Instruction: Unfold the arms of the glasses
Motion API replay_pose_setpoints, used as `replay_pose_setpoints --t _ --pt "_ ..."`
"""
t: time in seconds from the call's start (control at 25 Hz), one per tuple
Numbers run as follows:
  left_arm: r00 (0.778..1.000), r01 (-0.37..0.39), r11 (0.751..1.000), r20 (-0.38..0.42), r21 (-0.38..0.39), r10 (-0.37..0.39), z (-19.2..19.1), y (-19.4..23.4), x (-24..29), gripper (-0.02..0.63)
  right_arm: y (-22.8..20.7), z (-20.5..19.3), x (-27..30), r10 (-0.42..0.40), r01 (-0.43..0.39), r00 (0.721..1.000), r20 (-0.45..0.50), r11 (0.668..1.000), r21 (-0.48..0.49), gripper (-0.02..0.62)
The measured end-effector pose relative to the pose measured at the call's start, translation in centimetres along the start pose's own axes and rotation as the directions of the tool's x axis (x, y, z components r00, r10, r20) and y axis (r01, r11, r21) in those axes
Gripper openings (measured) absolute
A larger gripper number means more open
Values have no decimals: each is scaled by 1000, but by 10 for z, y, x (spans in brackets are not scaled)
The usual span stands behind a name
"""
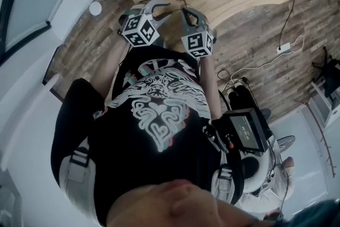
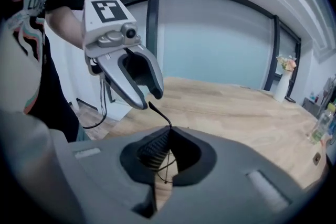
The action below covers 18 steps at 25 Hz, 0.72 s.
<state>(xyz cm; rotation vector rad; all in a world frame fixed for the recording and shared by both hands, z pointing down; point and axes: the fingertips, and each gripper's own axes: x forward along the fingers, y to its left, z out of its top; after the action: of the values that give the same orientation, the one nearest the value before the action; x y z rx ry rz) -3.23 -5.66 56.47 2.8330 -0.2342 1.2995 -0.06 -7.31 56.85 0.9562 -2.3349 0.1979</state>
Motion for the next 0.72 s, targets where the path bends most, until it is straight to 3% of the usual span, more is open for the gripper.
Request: replay_pose_setpoints --t 0.12,0.28,0.44,0.6,0.72 --pt "994 95 982 -77 163 -83 -23 7 18 94 10 2 6 -5 3 999 44 999 42 0" --pt "978 193 923 -137 334 -155 -26 27 42 94 5 2 10 -12 10 997 74 1000 29 0" --pt "941 327 848 -227 418 -251 -48 25 49 94 15 -2 18 -37 33 997 64 998 55 0" --pt "884 457 753 -338 473 -324 -60 11 67 94 13 -6 24 -62 57 995 74 996 75 -2" --pt "850 514 711 -398 479 -347 -68 -5 74 94 12 -8 21 -81 71 993 89 991 112 -2"
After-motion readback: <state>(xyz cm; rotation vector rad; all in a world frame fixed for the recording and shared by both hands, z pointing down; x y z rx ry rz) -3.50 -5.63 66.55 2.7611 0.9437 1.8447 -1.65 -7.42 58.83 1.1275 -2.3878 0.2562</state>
